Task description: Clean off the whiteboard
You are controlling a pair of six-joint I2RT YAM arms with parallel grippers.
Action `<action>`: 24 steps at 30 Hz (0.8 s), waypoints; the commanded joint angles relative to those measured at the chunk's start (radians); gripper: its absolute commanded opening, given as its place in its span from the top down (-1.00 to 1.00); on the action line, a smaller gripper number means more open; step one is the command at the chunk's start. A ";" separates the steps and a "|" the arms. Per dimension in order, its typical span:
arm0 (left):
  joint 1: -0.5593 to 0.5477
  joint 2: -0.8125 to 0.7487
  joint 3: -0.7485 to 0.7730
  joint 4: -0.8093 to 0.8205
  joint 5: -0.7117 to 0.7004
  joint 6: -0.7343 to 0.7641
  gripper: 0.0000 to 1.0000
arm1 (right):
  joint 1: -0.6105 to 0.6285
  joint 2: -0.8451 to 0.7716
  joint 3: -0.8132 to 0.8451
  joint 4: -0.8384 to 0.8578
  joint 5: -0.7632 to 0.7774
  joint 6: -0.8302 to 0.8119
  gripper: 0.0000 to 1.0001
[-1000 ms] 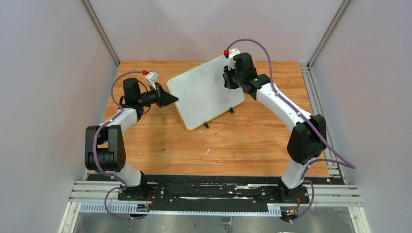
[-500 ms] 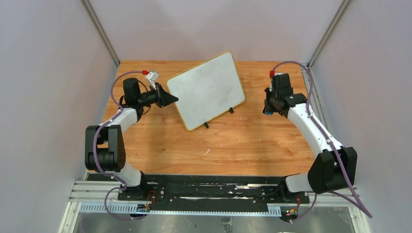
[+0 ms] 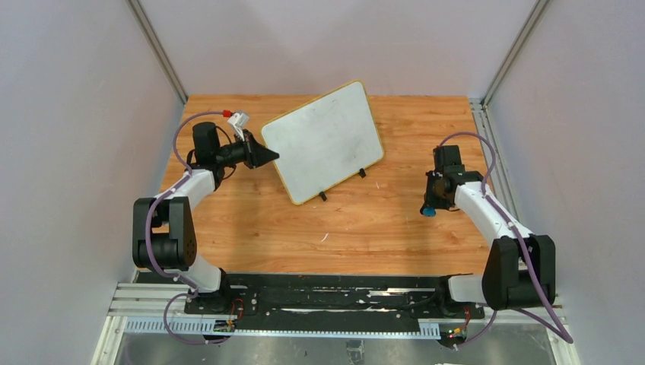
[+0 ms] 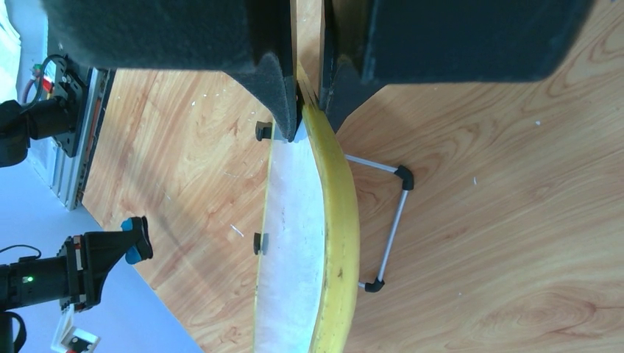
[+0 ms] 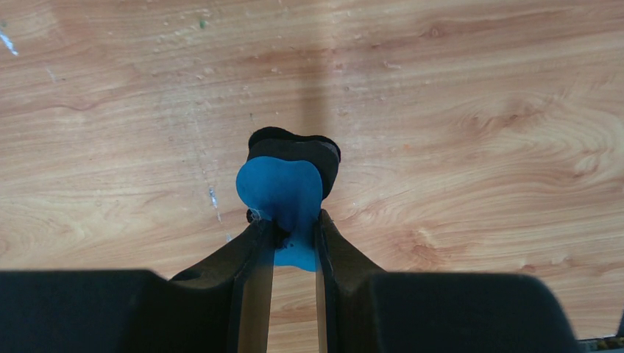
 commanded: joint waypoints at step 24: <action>0.000 0.010 -0.012 -0.127 -0.120 0.204 0.18 | -0.073 0.043 -0.093 0.106 -0.189 -0.037 0.06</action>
